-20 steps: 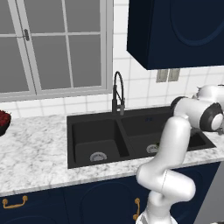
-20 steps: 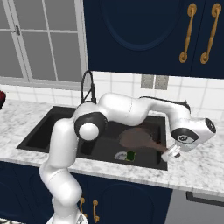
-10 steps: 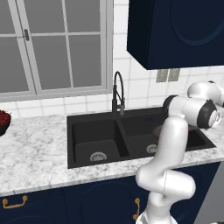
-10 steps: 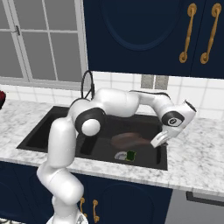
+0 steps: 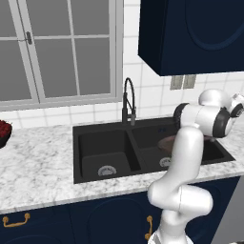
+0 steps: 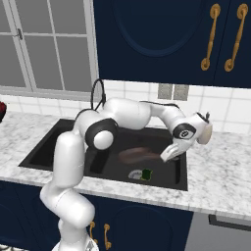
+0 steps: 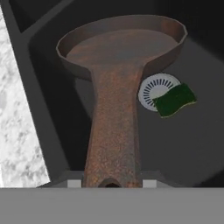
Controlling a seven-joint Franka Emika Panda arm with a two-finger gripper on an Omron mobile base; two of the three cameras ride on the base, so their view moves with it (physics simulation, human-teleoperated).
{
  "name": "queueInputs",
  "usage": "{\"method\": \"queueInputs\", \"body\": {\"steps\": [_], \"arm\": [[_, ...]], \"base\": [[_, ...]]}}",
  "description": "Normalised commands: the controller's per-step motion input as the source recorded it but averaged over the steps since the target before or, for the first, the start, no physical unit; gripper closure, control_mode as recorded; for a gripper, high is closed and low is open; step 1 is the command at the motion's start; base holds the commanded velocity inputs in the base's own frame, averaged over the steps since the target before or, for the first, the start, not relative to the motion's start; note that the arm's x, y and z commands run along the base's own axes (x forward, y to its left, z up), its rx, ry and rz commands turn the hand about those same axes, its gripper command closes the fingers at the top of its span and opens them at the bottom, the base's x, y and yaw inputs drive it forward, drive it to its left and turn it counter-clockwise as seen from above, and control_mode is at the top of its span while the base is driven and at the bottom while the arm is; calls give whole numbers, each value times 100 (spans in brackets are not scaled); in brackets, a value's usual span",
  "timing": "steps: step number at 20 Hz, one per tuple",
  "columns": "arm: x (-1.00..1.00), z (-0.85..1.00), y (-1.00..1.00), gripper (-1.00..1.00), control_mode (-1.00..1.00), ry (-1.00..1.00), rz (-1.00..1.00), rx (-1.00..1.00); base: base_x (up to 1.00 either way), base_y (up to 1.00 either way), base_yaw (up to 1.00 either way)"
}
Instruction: Pick the pan and sponge and place them into the sink. Then turn on the water.
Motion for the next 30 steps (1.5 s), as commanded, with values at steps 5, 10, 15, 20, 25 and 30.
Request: {"method": "queueInputs", "body": {"steps": [5,10,15,20,25,30], "arm": [[1,-24,31,100,-100,-2,11,0],[0,-18,20,100,-100,-1,19,1],[0,-17,15,100,-100,0,7,0],[4,-22,32,100,-100,0,0,0],[13,-31,35,100,-100,0,0,0],[22,-30,8,100,-100,0,0,0]], "base": [[0,0,0],[0,0,0],[0,0,0],[0,0,0],[0,0,0],[0,0,0]]}}
